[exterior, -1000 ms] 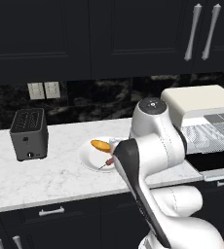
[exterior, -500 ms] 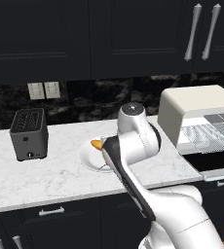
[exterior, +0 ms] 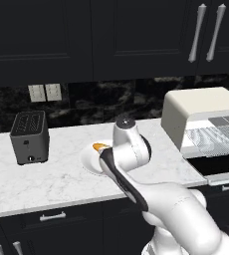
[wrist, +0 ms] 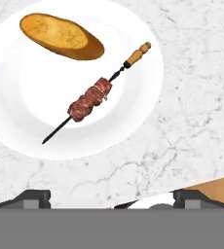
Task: Pick up the kebab skewer and baguette bread, and place them inside the toaster oven. Close the toaster oven door and start by setting the timer.
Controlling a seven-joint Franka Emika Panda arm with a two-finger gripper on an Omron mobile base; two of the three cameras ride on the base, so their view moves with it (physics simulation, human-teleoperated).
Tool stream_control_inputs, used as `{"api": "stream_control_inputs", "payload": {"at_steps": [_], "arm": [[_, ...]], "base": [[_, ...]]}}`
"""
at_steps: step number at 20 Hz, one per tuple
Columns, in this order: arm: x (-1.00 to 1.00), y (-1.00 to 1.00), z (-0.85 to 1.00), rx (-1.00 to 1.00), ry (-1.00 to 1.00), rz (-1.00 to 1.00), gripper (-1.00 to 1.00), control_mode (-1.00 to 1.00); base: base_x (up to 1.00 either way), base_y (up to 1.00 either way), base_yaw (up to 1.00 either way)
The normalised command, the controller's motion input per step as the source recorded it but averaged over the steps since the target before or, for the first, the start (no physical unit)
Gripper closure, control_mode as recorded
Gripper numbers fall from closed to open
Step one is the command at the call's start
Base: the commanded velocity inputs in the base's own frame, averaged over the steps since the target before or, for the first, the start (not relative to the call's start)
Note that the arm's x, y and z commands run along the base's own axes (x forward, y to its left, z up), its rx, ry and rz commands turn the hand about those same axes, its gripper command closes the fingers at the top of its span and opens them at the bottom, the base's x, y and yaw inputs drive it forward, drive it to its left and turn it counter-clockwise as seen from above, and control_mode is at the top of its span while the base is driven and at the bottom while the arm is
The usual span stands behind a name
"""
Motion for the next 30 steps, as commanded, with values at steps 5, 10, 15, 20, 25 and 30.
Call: {"api": "stream_control_inputs", "payload": {"at_steps": [5, 10, 15, 20, 25, 30], "arm": [[0.65, 0.18, -0.27, 0.01, 0.01, -0.05, -1.0, -1.0], [0.6, 0.31, -0.16, 0.03, 0.05, -0.08, -1.0, -1.0], [0.43, 0.21, -0.44, 0.0, 0.04, -0.08, -1.0, -1.0], [0.1, 0.0, -0.34, 0.0, 0.0, -0.09, -1.0, -1.0], [0.18, 0.0, -0.26, 0.0, 0.0, -0.07, -1.0, -1.0], [0.09, 0.0, -0.31, 0.0, 0.0, -0.03, 1.0, -1.0]], "base": [[0.0, 0.0, 0.0], [0.0, 0.0, 0.0], [0.0, 0.0, 0.0], [0.0, 0.0, 0.0], [0.0, 0.0, 0.0], [0.0, 0.0, 0.0]]}}
